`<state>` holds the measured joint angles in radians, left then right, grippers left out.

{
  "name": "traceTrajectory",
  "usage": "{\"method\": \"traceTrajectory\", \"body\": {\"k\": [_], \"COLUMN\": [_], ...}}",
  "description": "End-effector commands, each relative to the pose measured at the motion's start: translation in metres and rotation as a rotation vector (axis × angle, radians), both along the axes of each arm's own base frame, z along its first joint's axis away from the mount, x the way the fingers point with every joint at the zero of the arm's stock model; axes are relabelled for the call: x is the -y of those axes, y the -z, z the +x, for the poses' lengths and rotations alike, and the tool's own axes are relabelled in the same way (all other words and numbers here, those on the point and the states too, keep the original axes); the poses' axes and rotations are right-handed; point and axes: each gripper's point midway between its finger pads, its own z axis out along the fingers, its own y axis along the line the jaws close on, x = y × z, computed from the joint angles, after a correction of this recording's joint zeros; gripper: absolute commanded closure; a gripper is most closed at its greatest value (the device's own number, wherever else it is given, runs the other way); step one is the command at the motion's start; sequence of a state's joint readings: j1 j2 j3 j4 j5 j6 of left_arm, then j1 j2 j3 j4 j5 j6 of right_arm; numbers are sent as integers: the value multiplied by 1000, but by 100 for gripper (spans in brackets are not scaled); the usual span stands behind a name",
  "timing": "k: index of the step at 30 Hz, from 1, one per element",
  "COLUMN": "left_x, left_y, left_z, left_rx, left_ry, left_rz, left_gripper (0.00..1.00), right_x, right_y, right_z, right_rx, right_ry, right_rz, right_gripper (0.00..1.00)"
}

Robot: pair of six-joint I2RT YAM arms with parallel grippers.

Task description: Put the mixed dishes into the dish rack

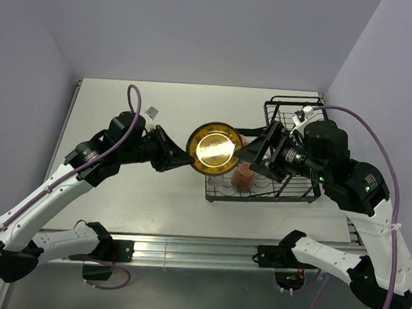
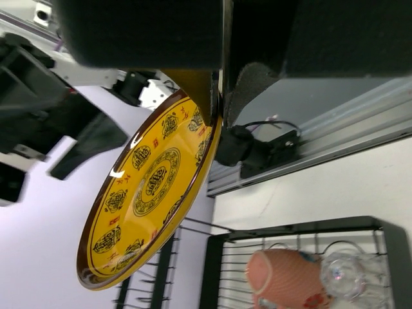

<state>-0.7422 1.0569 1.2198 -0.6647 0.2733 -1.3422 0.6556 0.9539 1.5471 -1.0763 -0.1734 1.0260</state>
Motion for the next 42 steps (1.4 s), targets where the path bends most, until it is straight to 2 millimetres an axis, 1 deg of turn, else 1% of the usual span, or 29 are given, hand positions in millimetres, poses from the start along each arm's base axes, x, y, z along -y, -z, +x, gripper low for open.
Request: {"method": "traceTrajectory", "body": {"k": [1, 4, 5, 6, 9, 13, 15, 18, 23, 25, 26, 27, 28, 29, 30, 32, 33, 34, 35, 36, 37, 39, 42], "left_x": [5, 7, 8, 9, 12, 15, 16, 16, 15, 15, 15, 15, 15, 16, 16, 16, 17, 18, 19, 21, 22, 24, 24], "left_y": [-49, -54, -56, -55, -53, -54, -54, -56, -64, -68, -72, -74, -75, -77, -77, -80, -82, -82, -82, -85, -87, -89, -90], "left_z": [-2, -1, -1, 0, 3, 6, 9, 9, 6, 3, -1, -3, -5, -6, -11, -15, -19, -20, -22, -25, -27, -32, -39], "left_rx": [68, 74, 82, 88, 129, 216, 258, 307, 372, 385, 397, 403, 406, 414, 417, 431, 442, 447, 449, 463, 475, 484, 531], "left_ry": [24, 36, 40, 48, 73, 116, 135, 165, 198, 209, 222, 231, 238, 247, 267, 287, 310, 321, 334, 362, 375, 413, 468], "left_rz": [-156, -179, -186, -184, -161, -132, -109, -83, -74, -89, -111, -122, -130, -141, -152, -166, -181, -188, -192, -212, -227, -249, -258], "left_gripper": [100, 100, 100, 100, 100, 100, 100, 100, 100, 100, 100, 100, 100, 100, 100, 100, 100, 100, 100, 100, 100, 100, 100], "right_x": [6, 4, 2, 1, 4, 9, 11, 8, 4, 4, 2, 1, 2, 0, -2, -6, -8, -11, -11, -14, -17, -19, -19], "right_y": [8, 12, 10, 11, 11, 0, 0, 0, 3, 4, 1, 6, 5, 0, 1, -9, -7, -12, -14, -15, -19, -22, -26], "right_z": [-3, -6, -5, -5, -3, -2, 0, 2, 7, 7, 8, 10, 9, 10, 9, 7, 7, 5, 4, 3, 0, -1, -4], "right_rx": [-21, -19, -2, 8, 36, 123, 165, 206, 248, 268, 291, 292, 305, 330, 336, 380, 384, 405, 412, 420, 436, 445, 450], "right_ry": [23, -5, -21, -33, -35, -60, -85, -131, -173, -185, -189, -193, -193, -197, -211, -225, -234, -246, -249, -265, -288, -302, -307], "right_rz": [-11, -15, -9, -17, -47, -75, -120, -155, -185, -190, -179, -186, -181, -166, -161, -121, -114, -91, -82, -75, -55, -42, -32], "right_gripper": [17, 21, 24, 24, 24, 23, 23, 22, 23, 24, 25, 26, 26, 29, 30, 34, 37, 46, 53, 63, 78, 100, 100]}}
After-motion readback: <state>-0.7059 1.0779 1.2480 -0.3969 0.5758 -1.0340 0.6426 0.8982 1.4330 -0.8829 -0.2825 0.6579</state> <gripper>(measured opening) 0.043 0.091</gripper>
